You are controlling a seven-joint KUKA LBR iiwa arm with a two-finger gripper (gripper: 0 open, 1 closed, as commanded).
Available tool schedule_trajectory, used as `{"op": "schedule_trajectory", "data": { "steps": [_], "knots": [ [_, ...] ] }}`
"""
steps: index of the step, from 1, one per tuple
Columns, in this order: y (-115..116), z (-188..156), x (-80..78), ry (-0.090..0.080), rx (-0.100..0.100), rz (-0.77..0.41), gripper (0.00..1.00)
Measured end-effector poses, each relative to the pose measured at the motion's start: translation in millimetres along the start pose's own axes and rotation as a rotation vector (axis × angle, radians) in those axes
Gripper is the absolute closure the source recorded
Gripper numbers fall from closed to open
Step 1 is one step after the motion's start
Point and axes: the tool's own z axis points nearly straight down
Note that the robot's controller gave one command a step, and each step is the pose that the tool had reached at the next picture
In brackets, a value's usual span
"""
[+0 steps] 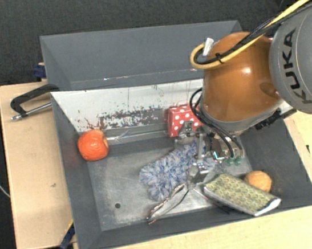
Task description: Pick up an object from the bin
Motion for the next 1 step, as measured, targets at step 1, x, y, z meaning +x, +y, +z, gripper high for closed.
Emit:
{"op": "schedule_trajectory", "data": {
  "steps": [1],
  "knots": [
    [-0.3,-3.8,-1.5,-0.008,-0.001,0.002,0.0]
  ]
}}
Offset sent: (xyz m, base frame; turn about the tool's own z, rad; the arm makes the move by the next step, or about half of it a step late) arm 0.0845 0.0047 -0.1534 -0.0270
